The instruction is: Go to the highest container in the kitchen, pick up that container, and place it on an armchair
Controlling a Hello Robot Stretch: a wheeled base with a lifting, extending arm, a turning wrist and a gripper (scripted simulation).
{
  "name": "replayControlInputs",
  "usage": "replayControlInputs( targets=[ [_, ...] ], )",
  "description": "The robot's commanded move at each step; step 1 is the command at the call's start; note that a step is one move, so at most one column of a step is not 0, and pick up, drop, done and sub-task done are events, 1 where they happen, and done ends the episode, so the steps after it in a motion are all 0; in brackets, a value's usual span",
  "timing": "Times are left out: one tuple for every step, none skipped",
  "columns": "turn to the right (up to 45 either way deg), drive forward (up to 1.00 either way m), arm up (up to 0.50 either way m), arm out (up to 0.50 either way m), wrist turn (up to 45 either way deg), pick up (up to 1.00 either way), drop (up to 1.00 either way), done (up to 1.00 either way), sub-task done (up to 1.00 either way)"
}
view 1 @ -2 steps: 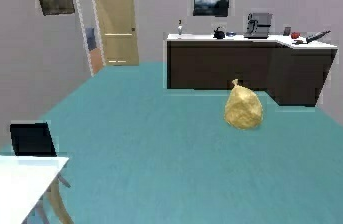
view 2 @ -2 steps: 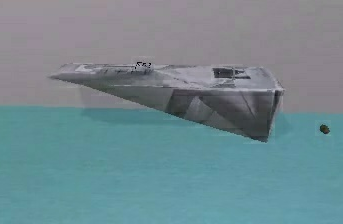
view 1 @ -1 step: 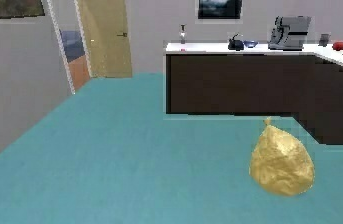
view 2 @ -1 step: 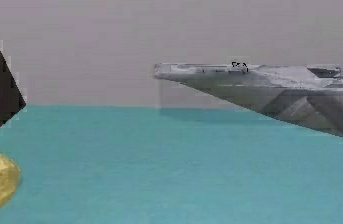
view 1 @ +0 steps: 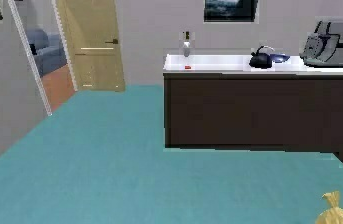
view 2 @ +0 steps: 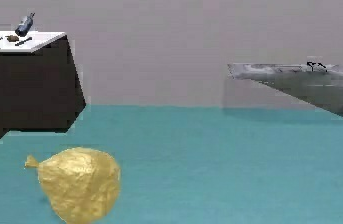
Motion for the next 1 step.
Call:
replayControlInputs(
  targets=[
    [15.0, 0.0, 0.0, 0.0, 0.0, 0.0, 0.0, 0.0, 0.0]
  ],
)
